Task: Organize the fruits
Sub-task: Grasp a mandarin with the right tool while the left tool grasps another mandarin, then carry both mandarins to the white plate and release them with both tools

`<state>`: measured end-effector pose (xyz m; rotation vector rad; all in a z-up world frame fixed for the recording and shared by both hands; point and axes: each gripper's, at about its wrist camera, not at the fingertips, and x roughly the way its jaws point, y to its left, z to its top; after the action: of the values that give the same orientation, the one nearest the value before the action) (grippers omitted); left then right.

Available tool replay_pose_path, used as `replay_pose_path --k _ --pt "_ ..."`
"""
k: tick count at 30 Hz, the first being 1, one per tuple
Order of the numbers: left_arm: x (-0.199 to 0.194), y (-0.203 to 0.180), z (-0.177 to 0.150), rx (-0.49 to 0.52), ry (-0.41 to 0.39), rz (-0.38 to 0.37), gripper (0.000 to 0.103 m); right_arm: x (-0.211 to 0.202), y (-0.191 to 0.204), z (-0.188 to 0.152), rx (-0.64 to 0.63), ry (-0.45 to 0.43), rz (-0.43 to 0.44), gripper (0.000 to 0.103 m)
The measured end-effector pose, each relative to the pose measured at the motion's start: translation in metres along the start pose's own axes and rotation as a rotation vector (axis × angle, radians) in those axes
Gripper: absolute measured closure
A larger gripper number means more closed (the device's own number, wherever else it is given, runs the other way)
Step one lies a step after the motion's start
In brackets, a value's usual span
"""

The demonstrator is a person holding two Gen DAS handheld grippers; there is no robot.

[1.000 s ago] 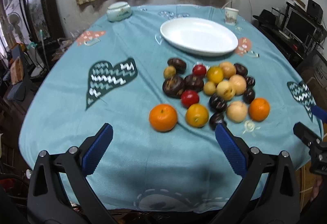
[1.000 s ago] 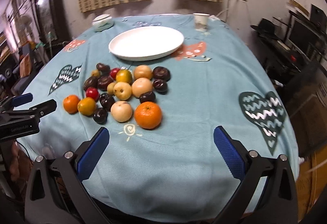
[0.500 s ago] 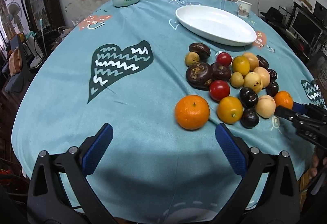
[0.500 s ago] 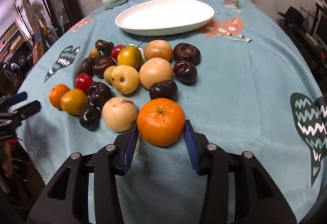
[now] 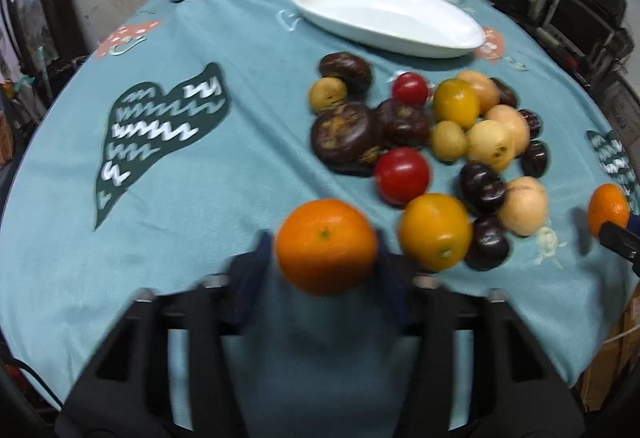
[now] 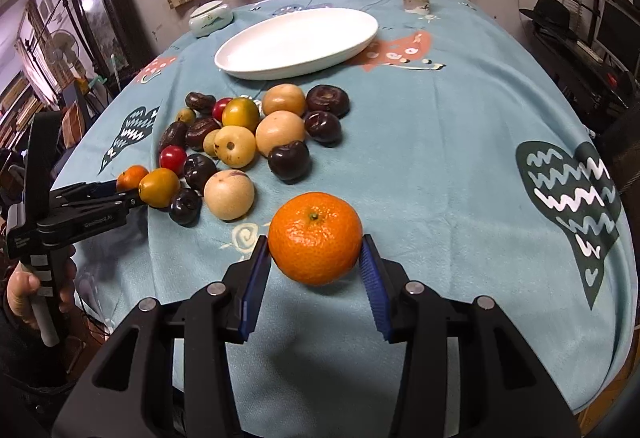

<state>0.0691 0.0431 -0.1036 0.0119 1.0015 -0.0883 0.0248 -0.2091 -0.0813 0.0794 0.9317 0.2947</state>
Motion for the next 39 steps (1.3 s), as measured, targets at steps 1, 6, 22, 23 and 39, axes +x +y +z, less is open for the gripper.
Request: replay_pose_path --k 1,6,22,23,39 --pt "-0.002 -0.001 0.000 -0.004 0.001 -0.014 0.058 -0.001 0.000 0.000 0.000 -0.003 0.000 0.057" --pt "-0.018 -0.001 -0.001 -0.017 -0.031 -0.039 0.059 -0.004 0.006 0.004 -0.010 -0.014 0.026 0.057" --pt "-0.089 -0.030 0.059 0.061 -0.129 -0.132 0.059 -0.026 0.020 0.049 -0.075 -0.083 0.085 0.057" --pt "-0.089 -0.032 0.075 0.062 -0.130 -0.137 0.059 -0.026 0.019 0.064 -0.090 -0.094 0.087 0.057" --pt "0.078 -0.039 0.307 -0.012 0.026 -0.052 0.058 0.152 0.008 0.273 -0.182 0.088 0.137 0.057"
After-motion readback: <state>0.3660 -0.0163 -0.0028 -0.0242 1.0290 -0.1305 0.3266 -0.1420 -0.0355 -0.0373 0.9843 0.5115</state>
